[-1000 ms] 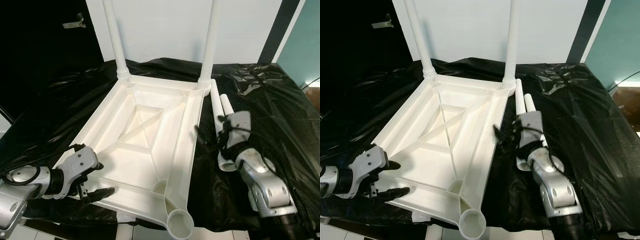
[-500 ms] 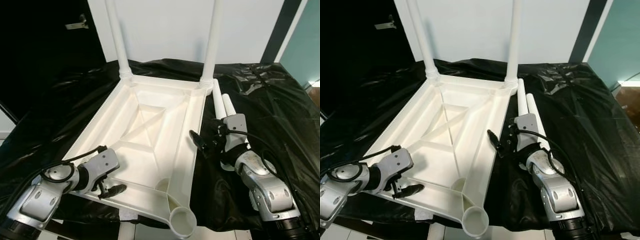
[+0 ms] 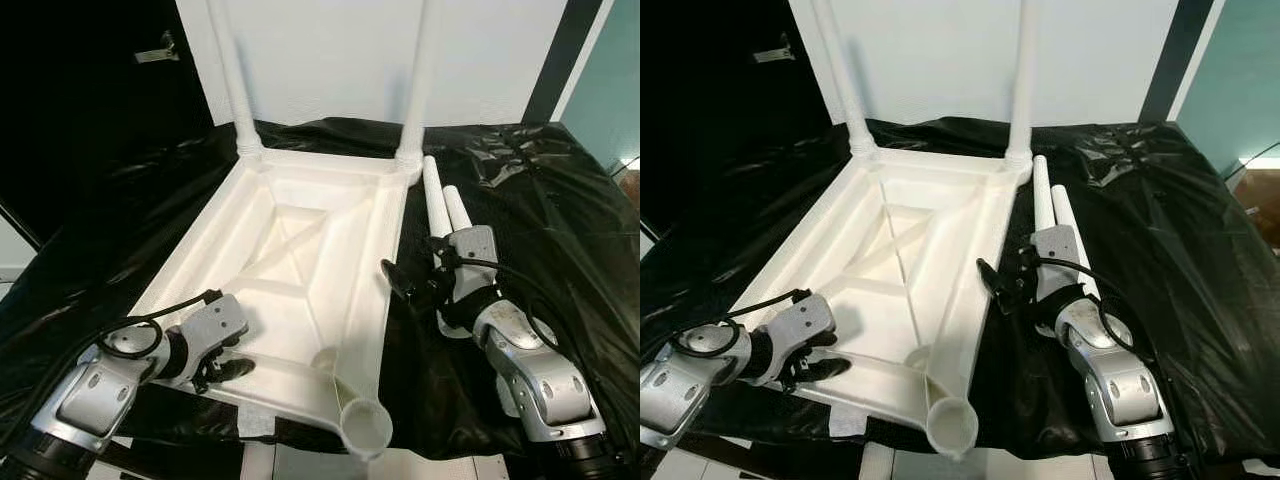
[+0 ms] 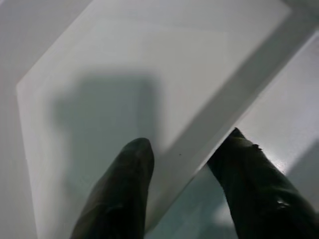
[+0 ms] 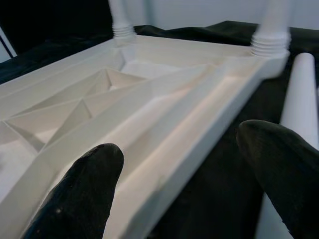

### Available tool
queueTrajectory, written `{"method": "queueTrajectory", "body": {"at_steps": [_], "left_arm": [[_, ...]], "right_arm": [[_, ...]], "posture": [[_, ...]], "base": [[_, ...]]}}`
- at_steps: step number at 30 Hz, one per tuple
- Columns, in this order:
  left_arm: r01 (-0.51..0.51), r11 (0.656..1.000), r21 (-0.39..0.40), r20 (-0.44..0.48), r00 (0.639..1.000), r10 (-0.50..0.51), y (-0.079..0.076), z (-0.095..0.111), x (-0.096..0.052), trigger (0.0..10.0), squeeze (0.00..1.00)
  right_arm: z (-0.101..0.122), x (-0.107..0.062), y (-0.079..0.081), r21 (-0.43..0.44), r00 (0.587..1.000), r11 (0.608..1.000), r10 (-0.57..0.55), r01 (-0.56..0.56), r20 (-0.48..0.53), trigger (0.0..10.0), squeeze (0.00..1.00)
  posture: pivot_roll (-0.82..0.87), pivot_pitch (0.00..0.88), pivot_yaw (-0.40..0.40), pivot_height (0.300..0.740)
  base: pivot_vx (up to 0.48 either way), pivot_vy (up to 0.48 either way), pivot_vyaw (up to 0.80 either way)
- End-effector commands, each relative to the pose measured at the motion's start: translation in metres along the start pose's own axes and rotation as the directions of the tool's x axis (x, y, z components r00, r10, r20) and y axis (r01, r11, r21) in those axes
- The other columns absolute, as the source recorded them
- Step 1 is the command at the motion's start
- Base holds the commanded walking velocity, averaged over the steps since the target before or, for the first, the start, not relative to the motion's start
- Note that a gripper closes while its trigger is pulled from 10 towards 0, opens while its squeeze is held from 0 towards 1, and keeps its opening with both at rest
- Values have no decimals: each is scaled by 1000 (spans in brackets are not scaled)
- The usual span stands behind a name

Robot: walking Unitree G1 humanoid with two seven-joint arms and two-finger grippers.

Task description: Building children table

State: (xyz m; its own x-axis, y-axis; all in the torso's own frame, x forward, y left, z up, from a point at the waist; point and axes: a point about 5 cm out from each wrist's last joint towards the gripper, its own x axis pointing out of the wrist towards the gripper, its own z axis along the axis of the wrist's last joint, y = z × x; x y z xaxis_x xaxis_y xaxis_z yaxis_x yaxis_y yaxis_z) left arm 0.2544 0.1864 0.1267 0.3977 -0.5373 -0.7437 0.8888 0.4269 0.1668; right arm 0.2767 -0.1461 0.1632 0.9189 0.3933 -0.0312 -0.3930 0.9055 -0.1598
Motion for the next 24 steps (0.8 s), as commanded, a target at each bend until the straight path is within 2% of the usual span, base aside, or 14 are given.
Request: {"method": "queueTrajectory", "body": {"at_steps": [1,7,9,10,11,13,14,15,17,19,22,24], "left_arm": [[-190,980,-65,-61,981,186,16,-13,-5,0,0],[-214,974,-78,-79,975,208,17,-15,-5,0,0],[-269,955,-128,-105,961,256,22,-17,-3,0,0],[-269,955,-128,-105,961,256,22,-17,-3,0,0],[-314,939,-138,-107,948,301,28,-16,-4,0,0],[-314,939,-138,-107,948,301,28,-16,-4,0,0],[-419,888,-187,-103,908,407,41,-14,-7,0,0],[-419,888,-187,-103,908,407,41,-14,-7,0,0],[-486,841,-238,-113,874,473,49,-13,-8,0,0],[-513,819,-257,-124,858,499,53,-14,-9,0,0],[-514,821,-247,-124,858,499,53,-14,-9,0,0],[-474,851,-228,-97,880,464,47,-9,-5,0,0]], "right_arm": [[-1,-1,-3,-1,1000,1000,-13,13,-10,10000,0],[-1,0,-4,-6,1000,1000,-13,13,-12,10000,0],[0,0,-6,-9,1000,1000,-15,15,-13,10000,0],[0,0,-6,-9,1000,1000,-15,15,-13,10000,0],[-1,1,-8,-12,1000,1000,-18,18,-14,10000,0],[-1,1,-8,-12,1000,1000,-18,18,-14,10000,0],[0,1,-9,-13,1000,1000,-20,20,-14,10000,0],[0,1,-9,-13,1000,1000,-20,20,-14,10000,0],[1,2,-9,-14,1000,1000,-21,21,-12,10000,0],[1,3,-9,-15,1000,1000,-22,22,-11,10000,0],[1,3,-10,-18,1000,1000,-23,23,-10,10000,0],[1,4,-10,-20,1000,999,-25,25,-11,10000,0]], "posture": [[-38,42,31,740],[-38,36,27,740],[-38,37,25,740],[-38,37,25,740],[-40,36,25,740],[-40,36,25,740],[-40,29,22,740],[-40,29,22,740],[-41,24,23,740],[-43,22,24,740],[-43,20,24,740],[-44,16,24,740]], "base": [[0,0,0],[0,0,0],[0,0,0],[0,0,0],[0,0,0],[0,0,0],[0,0,0],[0,0,0],[0,0,0],[0,0,0],[0,0,0],[0,0,0]]}}
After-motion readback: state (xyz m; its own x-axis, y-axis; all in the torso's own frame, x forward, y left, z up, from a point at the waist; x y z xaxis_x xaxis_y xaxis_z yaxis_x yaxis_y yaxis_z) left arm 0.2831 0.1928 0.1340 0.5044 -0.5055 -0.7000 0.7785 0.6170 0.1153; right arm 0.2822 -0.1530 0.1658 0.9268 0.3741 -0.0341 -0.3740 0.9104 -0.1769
